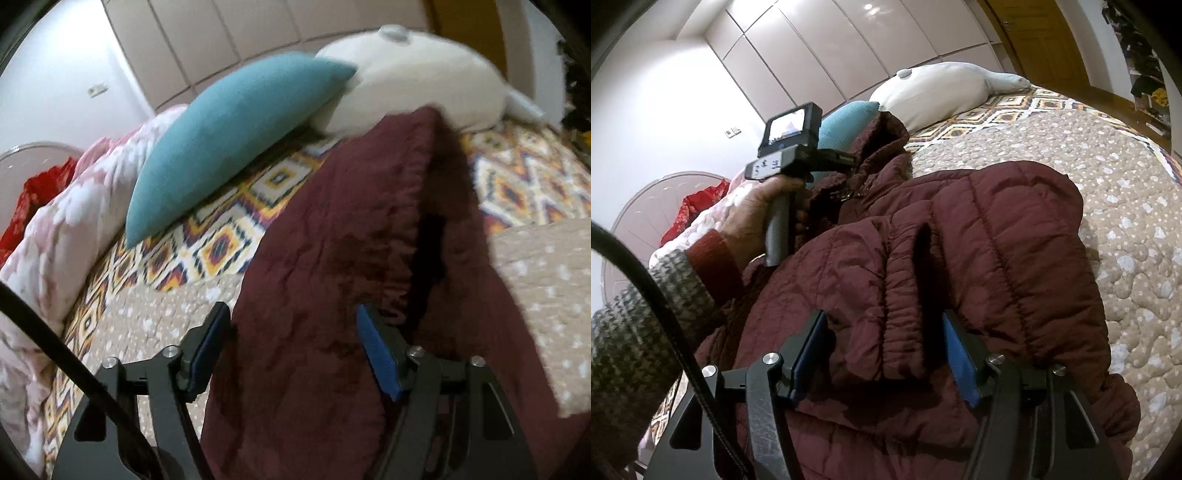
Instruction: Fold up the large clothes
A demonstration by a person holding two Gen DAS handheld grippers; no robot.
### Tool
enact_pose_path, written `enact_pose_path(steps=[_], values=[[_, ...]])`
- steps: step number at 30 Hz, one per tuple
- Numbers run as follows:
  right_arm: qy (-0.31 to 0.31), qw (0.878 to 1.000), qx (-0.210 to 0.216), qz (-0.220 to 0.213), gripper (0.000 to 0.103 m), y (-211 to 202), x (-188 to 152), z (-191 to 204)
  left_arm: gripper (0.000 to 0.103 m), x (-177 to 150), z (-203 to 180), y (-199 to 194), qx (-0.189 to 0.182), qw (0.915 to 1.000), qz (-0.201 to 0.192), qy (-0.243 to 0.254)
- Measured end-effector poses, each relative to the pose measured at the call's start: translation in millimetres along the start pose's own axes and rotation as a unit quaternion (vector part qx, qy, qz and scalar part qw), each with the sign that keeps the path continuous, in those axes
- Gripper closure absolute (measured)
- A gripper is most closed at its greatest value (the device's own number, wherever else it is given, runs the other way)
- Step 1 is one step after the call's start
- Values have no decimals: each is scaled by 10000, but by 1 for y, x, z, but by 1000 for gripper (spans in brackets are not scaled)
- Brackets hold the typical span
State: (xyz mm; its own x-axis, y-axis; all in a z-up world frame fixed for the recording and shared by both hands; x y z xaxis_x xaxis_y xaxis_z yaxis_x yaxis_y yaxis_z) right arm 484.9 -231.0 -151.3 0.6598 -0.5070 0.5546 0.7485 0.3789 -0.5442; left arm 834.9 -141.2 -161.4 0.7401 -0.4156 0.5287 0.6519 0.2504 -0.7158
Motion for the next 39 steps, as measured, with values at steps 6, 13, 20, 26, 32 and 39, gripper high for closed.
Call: enact_pose_path(steps=[6, 13, 20, 26, 32, 39], values=[[6, 10000, 8, -1, 36, 0, 0, 0, 100, -9, -8, -4, -89, 9997, -6, 238], [-3, 10000, -16, 7, 36, 1, -1, 1, 100, -39, 17, -93, -764, 9937, -762, 301], [4, 10000, -16, 22, 36, 1, 0, 0, 100, -150, 31, -182, -1508, 9830, -1012, 267], [1, 10000, -35, 29, 36, 3, 1, -1, 100, -235, 18, -222, -1613, 9799, -1097, 419], [159, 9997, 188, 4, 36, -3, 5, 1, 100, -265, 9, -215, -1314, 9808, -1402, 343], [1050, 9868, 1203, -266, 19, -73, 49, 41, 100, -274, -2, -211, -1246, 9788, -1562, 449]])
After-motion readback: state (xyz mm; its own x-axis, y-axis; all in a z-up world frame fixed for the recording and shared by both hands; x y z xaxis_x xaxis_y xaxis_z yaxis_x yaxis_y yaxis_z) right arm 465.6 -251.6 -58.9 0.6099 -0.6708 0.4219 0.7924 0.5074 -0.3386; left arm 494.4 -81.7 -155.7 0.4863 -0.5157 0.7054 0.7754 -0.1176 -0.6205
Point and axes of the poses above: each gripper's, at about its wrist camera, not at the fingertips, and y roughly the way its jaws point, z to its left, x to its top, the point moved 7 cm from there along y, roughly the way its jaws point, and after that the axes turned 13 degrees about y, right-handed, at the moved point
